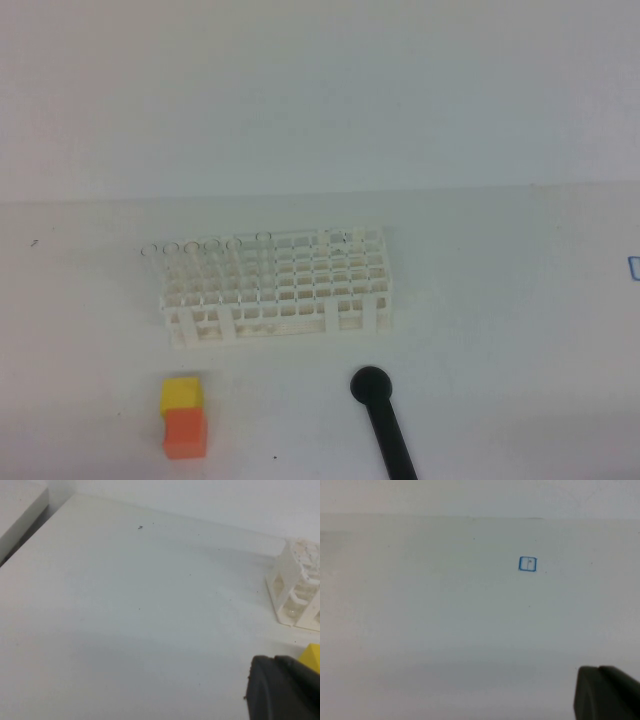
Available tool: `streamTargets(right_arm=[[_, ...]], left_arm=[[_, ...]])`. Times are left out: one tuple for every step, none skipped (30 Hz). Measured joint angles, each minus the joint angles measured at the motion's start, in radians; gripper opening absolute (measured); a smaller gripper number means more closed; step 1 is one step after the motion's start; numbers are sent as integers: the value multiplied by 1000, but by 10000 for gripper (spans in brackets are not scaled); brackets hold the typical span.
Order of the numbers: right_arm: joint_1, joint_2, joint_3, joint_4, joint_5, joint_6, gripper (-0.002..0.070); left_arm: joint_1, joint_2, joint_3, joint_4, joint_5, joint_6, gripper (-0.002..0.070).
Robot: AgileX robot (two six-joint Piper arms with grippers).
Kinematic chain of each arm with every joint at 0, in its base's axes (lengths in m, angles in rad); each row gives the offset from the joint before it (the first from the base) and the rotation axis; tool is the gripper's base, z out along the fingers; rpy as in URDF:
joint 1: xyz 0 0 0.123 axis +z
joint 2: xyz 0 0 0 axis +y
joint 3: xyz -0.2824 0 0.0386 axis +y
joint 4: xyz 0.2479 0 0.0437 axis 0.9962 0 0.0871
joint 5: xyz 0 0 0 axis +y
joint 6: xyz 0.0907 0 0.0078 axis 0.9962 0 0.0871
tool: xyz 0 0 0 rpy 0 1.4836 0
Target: Place the test tubes
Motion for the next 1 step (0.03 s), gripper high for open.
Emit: streamTargets(right_arm=[[0,0,0,0,2,0,-1]], left_arm=[[0,0,0,0,0,0,-1]])
